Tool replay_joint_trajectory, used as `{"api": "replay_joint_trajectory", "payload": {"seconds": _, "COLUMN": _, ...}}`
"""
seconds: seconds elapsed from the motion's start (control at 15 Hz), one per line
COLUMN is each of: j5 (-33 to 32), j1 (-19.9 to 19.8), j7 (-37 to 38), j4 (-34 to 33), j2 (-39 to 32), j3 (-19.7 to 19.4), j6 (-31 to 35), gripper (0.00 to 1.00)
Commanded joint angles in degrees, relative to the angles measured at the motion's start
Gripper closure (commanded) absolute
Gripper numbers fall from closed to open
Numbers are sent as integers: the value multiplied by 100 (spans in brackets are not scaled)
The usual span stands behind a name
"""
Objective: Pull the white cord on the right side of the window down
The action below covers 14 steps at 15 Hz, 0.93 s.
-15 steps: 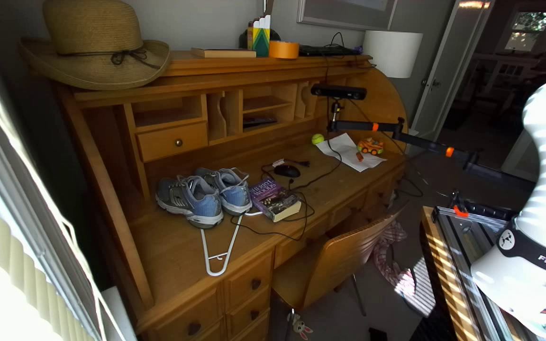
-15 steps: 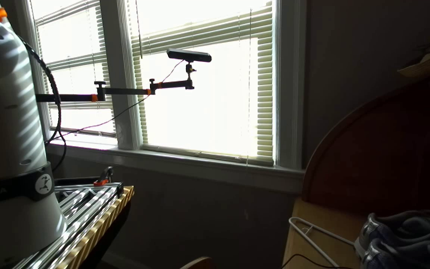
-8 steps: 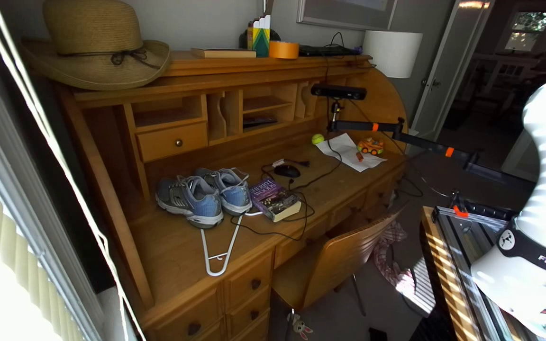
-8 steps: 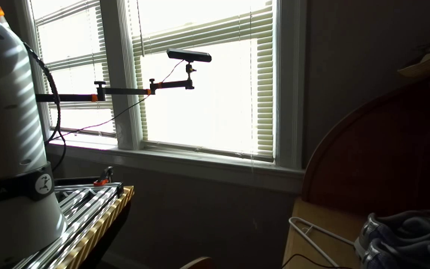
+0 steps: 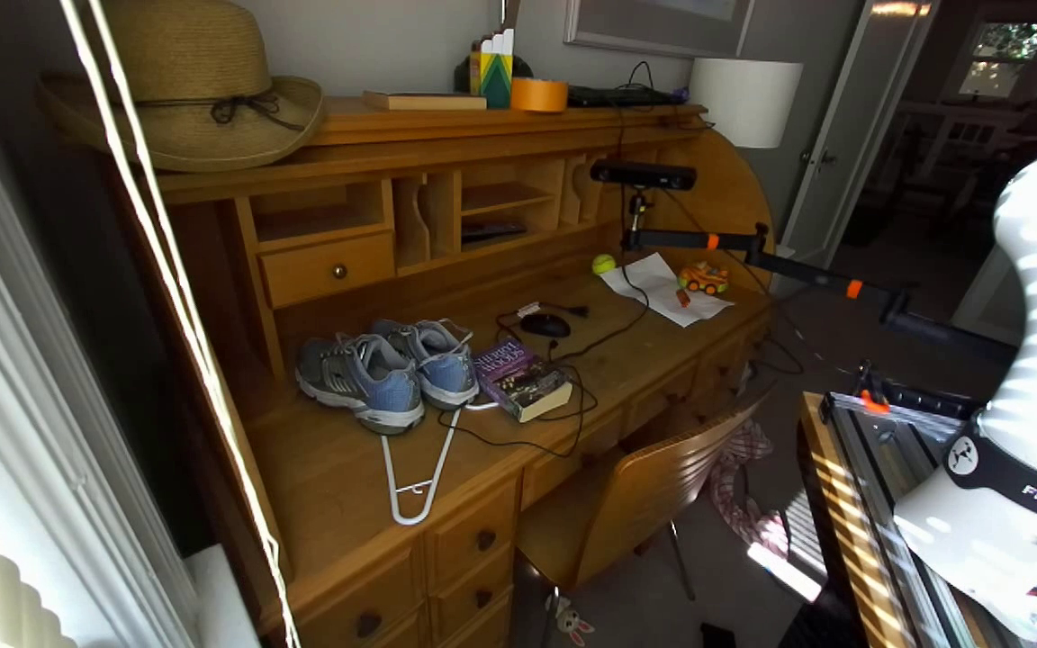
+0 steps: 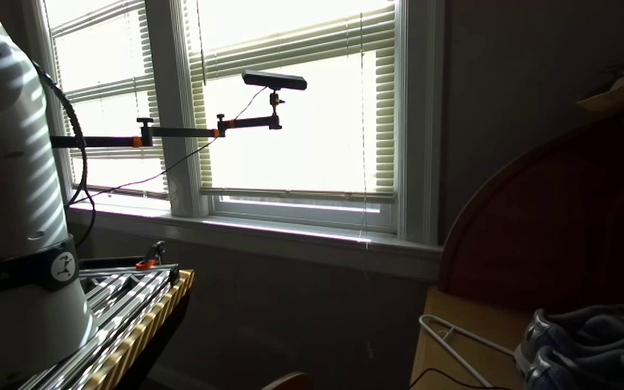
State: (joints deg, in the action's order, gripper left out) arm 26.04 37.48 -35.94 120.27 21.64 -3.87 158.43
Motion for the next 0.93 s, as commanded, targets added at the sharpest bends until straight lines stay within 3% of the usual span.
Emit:
{"api": "replay_joint_trajectory", "payload": {"seconds": 0.0, "j5": -114, "j1": -261, "j7": 80, "j4": 1015, "j2": 273, "j3": 124, "j6": -128, "gripper": 100}}
{"api": "replay_joint_trajectory", "payload": {"seconds": 0.8, "j5": -291, "j1": -375, "j7": 426, "j4": 2062, "j2": 649, "j3": 191, "j6": -148, "gripper": 100}}
{"api": "replay_joint_trajectory", "payload": {"seconds": 0.87, "j5": -112, "j1": -139, "j7": 279, "j4": 1399, "j2": 555, "j3": 81, "j6": 53, "gripper": 98}}
